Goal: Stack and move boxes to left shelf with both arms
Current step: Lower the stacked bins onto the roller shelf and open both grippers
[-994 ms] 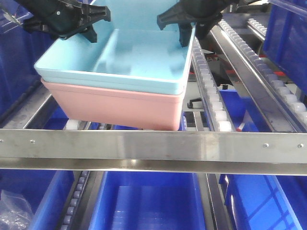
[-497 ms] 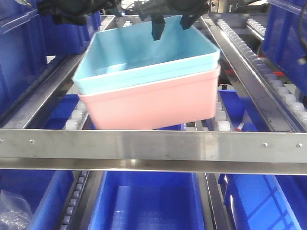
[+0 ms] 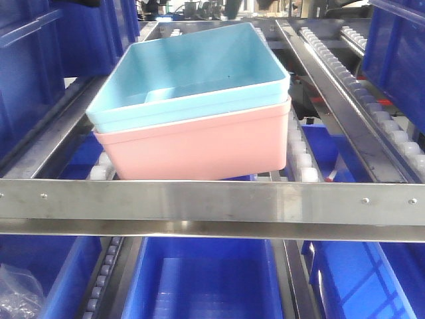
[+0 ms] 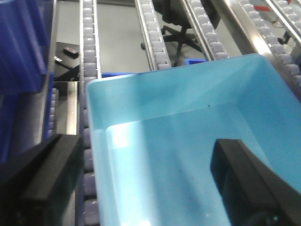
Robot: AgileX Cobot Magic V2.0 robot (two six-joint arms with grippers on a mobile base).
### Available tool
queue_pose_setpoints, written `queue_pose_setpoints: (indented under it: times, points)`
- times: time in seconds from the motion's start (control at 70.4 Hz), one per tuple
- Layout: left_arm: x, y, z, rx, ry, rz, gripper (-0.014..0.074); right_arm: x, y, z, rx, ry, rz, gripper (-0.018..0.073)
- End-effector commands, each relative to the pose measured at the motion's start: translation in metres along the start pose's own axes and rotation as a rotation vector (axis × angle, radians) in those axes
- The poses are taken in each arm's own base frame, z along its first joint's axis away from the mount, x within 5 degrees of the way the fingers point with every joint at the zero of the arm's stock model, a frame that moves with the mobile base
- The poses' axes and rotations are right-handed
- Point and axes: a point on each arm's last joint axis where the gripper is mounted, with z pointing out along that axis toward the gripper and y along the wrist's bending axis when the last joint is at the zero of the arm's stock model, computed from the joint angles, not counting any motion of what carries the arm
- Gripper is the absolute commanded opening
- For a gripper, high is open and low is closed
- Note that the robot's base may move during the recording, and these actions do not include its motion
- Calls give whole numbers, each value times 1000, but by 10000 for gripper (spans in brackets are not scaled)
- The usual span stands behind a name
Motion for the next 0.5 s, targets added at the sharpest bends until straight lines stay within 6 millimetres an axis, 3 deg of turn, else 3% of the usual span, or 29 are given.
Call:
queue_pose_setpoints:
  times: [0.0, 0.043, 0.185, 0.327, 0.483]
  points:
    - [-40, -7, -32, 28, -133, 9, 307, -34, -16, -49, 28, -162, -6, 106]
    - [-42, -7, -38, 14, -116, 9, 236, -35, -18, -55, 32, -159, -3, 21]
    - [-45, -13, -56, -16, -48, 12, -21, -38, -22, -69, 40, -156, 26, 36]
    - [-45, -22, -71, -27, 10, 30, -8, -38, -24, -82, 31, -154, 49, 36]
    - [-44, -38, -90, -2, 44, 87, -8, -23, -24, -89, 19, -138, 36, 36]
